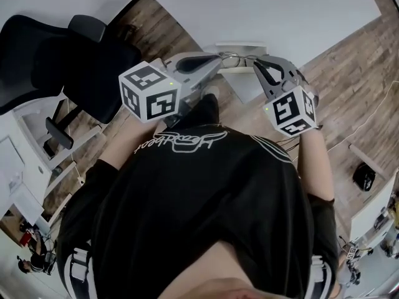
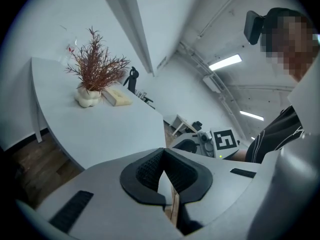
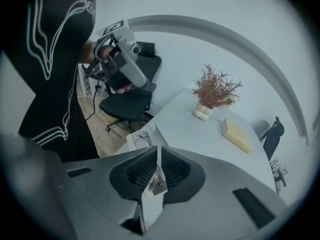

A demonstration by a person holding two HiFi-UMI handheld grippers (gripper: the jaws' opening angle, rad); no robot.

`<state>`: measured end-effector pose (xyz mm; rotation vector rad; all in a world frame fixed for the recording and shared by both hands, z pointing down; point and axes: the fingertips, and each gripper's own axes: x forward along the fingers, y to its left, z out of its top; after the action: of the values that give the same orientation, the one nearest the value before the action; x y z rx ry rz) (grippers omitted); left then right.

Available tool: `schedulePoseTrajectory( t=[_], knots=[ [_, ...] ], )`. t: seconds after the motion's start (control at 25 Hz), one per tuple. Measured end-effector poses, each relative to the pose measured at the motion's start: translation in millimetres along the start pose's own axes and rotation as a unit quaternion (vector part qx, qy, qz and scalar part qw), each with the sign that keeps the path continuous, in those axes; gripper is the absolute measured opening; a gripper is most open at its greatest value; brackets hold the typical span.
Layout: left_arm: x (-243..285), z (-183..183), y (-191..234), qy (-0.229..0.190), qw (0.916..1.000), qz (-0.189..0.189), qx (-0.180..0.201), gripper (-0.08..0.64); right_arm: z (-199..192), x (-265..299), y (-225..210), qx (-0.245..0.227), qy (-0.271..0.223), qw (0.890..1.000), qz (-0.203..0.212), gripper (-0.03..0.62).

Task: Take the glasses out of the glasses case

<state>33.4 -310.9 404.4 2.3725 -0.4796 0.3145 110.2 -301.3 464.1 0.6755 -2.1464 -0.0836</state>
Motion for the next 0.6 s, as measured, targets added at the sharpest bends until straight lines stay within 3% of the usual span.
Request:
schedulePoseTrajectory(
  t=[0.44,0.6],
  knots=[
    [-4.9,-10.5,20.8,-0.002,0.9995,0.021,-0.023,0.008,-31.4,42.6,13.2,-0.105,0.088,0.990,0.042,0.014],
    [-8.3,-15.9,28.7,0.003,0.9992,0.028,-0.029,0.008,-34.1,54.4,17.3,-0.114,0.098,0.987,0.050,0.074]
  ],
)
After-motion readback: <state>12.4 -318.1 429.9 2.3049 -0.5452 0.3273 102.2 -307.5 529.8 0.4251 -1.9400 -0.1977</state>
